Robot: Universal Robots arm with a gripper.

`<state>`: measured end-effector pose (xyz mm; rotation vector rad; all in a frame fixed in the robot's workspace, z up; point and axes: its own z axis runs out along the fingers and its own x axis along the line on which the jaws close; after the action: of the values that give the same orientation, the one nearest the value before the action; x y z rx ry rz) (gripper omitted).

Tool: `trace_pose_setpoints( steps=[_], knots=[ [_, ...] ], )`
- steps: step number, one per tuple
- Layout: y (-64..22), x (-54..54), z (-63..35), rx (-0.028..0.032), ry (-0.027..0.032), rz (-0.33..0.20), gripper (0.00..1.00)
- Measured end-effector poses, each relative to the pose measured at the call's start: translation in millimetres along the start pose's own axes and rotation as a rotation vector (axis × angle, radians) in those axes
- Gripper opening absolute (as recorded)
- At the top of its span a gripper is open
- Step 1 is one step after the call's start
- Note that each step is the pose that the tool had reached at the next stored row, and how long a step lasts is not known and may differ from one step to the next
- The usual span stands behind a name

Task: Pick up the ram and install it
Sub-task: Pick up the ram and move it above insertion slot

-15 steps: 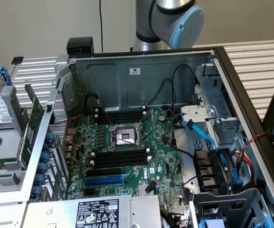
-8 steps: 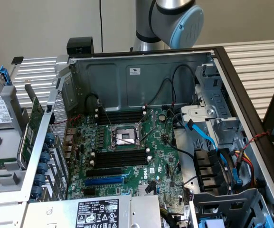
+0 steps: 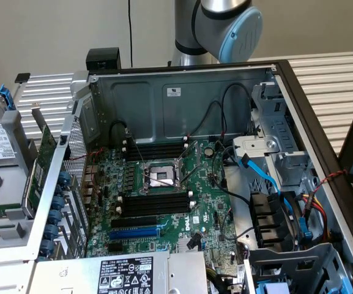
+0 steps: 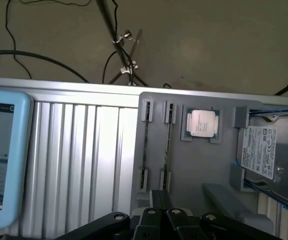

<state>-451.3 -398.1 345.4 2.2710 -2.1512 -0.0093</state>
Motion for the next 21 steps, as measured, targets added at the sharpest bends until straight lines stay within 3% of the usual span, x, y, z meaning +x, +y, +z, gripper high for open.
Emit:
trace_pose_setpoints(
  steps=[7,21],
  knots=[
    [0.2,-0.1,12.6,0.0,0.0001,0.0,0.11],
    [9.6,-0.8,38.3,-0.0001,0.0001,0.0,0.11]
  ],
)
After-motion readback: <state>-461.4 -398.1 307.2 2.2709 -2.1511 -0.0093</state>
